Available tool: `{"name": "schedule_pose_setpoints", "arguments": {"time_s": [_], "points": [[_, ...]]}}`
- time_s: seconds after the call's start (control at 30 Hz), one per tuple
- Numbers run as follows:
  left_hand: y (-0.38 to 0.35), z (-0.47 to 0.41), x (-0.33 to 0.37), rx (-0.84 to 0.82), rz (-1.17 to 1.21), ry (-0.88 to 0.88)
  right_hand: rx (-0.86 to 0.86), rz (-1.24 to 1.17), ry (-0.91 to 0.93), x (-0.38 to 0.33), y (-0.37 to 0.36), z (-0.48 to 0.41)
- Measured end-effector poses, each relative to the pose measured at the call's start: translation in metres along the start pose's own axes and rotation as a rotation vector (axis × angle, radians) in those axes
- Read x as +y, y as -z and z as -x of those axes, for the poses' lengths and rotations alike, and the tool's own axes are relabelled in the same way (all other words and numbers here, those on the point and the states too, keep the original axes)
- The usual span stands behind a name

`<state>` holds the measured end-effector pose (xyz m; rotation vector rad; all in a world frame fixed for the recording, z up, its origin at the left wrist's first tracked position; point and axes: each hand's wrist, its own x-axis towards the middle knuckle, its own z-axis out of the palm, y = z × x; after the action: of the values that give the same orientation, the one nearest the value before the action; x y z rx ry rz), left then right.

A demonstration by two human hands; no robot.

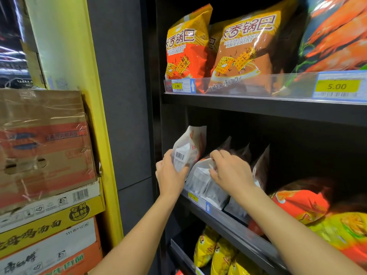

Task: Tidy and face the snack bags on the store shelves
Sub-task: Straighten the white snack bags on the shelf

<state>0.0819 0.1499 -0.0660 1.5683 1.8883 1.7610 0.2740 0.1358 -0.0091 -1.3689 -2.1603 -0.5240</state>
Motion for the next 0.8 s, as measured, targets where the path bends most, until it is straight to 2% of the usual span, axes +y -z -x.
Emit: {"name": "schedule_pose_setpoints", "arguments": {"time_s": [0.23, 0.63, 0.8], "points": [[-0.028, -0.009, -0.006, 0.015, 0.018, 0.040, 0.027, -0.020, 0.009, 0.004, -0.005, 0.003], [-0.037, -0.018, -0.026, -0.057, -0.066, 0.305, 0.015, 0.019, 0.032, 0.007, -0.005, 0.007], [-0.035, -0.016, -0.030, -0.072, -0.044, 0.313, 0.025, 0.003, 0.023, 0.006, -0.004, 0.007]]}}
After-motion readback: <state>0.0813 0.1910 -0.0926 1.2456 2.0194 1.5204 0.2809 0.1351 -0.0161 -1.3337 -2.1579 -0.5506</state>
